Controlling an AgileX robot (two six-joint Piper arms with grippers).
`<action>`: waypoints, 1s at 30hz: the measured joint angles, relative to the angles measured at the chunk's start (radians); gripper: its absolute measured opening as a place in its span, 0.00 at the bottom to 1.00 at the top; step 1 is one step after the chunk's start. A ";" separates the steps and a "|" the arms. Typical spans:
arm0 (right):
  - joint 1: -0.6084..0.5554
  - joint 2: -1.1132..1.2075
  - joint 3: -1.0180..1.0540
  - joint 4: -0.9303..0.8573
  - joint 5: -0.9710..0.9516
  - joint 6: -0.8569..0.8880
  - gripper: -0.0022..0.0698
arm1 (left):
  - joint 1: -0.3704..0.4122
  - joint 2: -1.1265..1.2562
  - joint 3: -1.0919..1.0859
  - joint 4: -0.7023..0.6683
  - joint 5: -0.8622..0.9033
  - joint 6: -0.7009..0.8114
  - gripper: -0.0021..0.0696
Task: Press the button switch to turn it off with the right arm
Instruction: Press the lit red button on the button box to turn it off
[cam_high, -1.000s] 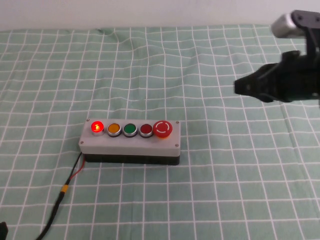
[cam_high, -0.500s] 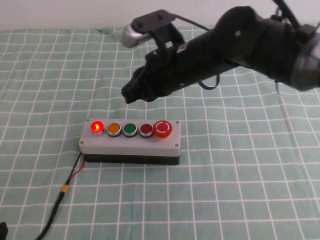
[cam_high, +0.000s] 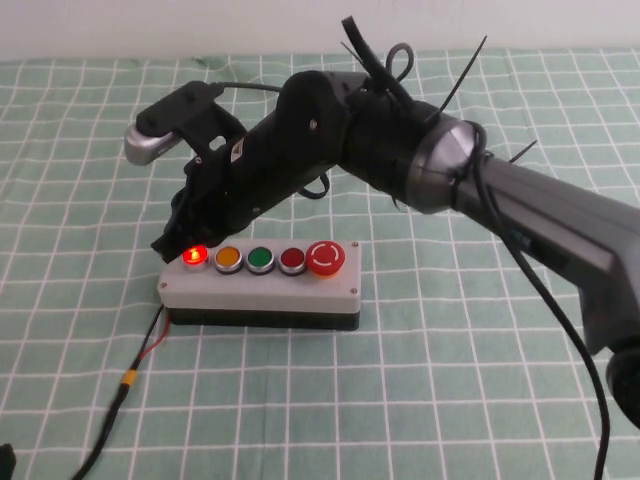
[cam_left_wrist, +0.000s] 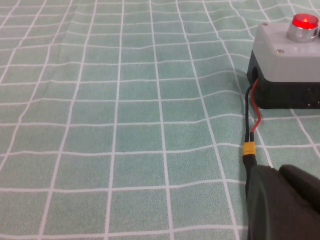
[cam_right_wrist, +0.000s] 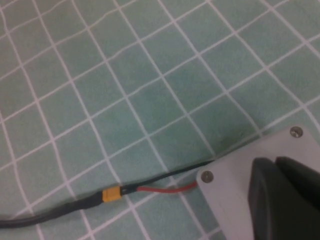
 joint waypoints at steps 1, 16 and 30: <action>0.000 0.013 -0.004 -0.005 0.000 0.006 0.01 | 0.000 0.000 0.000 0.000 0.000 0.000 0.02; 0.000 0.057 -0.062 -0.121 0.016 0.123 0.01 | 0.000 0.000 0.000 0.000 0.000 0.000 0.02; -0.004 -0.323 -0.055 -0.363 0.215 0.123 0.01 | 0.000 0.000 0.000 0.000 0.000 0.000 0.02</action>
